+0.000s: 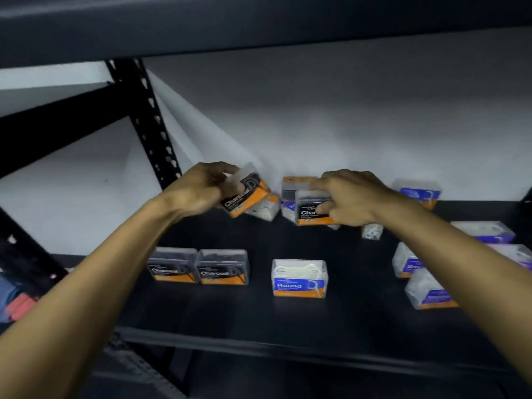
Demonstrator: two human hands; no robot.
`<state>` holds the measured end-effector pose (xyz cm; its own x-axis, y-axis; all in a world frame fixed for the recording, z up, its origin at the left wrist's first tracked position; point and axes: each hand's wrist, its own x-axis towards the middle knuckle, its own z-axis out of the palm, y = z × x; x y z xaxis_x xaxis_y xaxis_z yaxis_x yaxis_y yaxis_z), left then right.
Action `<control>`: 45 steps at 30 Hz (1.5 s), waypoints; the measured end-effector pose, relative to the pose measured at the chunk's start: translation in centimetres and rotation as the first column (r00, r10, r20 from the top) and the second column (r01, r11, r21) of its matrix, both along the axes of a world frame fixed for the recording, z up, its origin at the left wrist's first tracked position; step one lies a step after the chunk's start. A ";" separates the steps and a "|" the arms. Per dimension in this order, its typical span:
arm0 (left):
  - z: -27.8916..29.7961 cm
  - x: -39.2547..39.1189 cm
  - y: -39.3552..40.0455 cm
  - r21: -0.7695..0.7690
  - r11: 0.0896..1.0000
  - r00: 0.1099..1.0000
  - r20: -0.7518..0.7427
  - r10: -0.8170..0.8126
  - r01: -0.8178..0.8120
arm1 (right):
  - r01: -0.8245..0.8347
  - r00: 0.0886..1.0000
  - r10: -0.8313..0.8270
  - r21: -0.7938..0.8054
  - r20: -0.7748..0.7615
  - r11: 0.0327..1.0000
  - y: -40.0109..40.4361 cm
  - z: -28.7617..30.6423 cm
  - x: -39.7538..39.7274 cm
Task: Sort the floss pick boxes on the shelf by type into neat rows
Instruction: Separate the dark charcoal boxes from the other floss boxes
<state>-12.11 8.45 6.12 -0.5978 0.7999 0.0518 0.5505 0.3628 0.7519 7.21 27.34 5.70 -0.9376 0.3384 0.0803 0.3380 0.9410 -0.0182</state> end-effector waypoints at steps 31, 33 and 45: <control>-5.6 -7.1 -6.5 -0.477 0.879 0.971 -0.209 -0.114 0.000 | -0.009 0.990 0.039 -0.213 0.137 0.977 -9.9 -4.3 -12.4; -5.6 -7.2 -6.5 -0.478 0.878 0.974 -0.197 -0.115 0.007 | -0.016 0.989 0.049 -0.222 0.141 0.975 -10.0 -4.4 -12.6; -5.5 -7.9 -6.3 -0.523 0.852 0.969 -0.208 -0.133 0.004 | -0.026 0.980 0.076 -0.262 0.185 0.965 -10.5 -4.9 -13.3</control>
